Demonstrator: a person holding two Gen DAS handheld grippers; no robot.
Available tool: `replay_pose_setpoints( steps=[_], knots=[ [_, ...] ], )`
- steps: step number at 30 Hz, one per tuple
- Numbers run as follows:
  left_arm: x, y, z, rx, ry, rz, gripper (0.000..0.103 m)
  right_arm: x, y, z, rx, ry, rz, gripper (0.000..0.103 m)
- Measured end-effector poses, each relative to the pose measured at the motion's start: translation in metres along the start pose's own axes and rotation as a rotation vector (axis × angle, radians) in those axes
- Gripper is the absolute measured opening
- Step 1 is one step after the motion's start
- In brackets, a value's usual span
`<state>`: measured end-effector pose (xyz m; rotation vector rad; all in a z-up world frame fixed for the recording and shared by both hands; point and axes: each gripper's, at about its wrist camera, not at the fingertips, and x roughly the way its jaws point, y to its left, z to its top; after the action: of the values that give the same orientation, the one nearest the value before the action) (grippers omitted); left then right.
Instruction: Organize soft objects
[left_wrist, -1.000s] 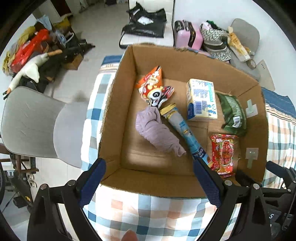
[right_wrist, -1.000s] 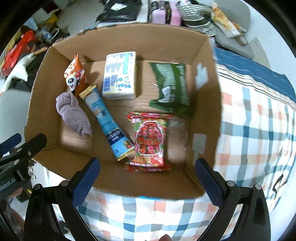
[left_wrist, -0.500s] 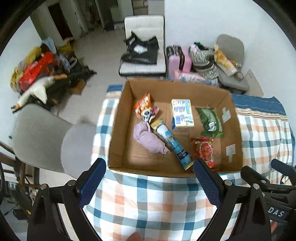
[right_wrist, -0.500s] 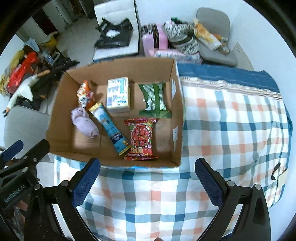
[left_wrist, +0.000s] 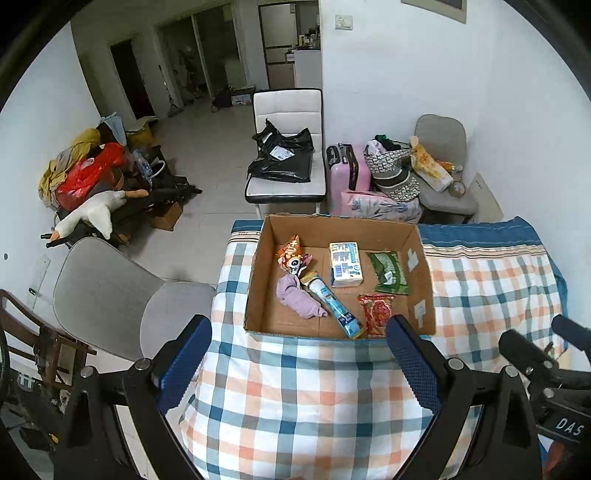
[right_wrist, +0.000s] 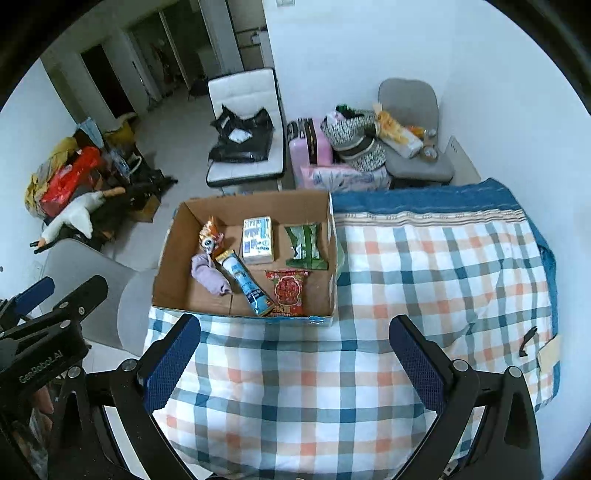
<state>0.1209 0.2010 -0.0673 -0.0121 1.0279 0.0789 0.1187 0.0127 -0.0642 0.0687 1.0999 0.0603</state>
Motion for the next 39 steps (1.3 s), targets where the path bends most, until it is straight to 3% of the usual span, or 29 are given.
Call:
replay_pose_setpoints(
  steps=[14, 39],
  knots=[
    [-0.058, 0.001, -0.004, -0.009, -0.088, 0.004, 0.097, -0.07, -0.001, -0.007, -0.007, -0.089, -0.013, 0.103],
    [-0.064, -0.003, -0.008, -0.012, -0.083, 0.002, 0.097, -0.08, -0.006, -0.009, 0.011, -0.11, -0.049, 0.103]
  ],
)
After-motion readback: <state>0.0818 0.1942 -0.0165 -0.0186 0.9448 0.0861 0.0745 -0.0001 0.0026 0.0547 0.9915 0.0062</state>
